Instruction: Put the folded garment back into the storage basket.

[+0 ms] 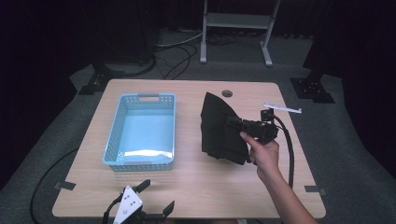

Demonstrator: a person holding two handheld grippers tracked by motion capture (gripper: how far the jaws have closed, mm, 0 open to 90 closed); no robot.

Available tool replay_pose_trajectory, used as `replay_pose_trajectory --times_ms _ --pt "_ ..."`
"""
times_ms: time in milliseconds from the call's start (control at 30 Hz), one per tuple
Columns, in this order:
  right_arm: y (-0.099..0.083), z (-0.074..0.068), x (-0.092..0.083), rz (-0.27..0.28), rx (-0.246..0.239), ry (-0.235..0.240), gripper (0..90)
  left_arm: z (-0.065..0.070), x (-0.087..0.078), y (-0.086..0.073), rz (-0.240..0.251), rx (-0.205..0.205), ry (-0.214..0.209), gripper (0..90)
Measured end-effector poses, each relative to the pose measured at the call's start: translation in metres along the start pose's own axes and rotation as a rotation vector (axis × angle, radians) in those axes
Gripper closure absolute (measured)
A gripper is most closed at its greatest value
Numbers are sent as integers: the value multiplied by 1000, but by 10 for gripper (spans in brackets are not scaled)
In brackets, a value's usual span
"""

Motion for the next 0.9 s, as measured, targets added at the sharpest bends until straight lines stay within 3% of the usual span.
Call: replay_pose_trajectory --times_ms 433,900 --pt "7 -24 15 -13 -1 48 792 0 -1 1 7 -4 -4 0" --pt "15 -49 35 -31 -41 80 791 0 0 0 -1 3 -8 0"
Point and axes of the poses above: each handheld gripper's, and its own axes: x roughly forward along the jaws, y roughly out of its top, z roughly to its right, the point moved 6 cm from there along x, roughly forward along the jaws, and after that the axes turned 13 degrees about -y, right-handed, at the moved point
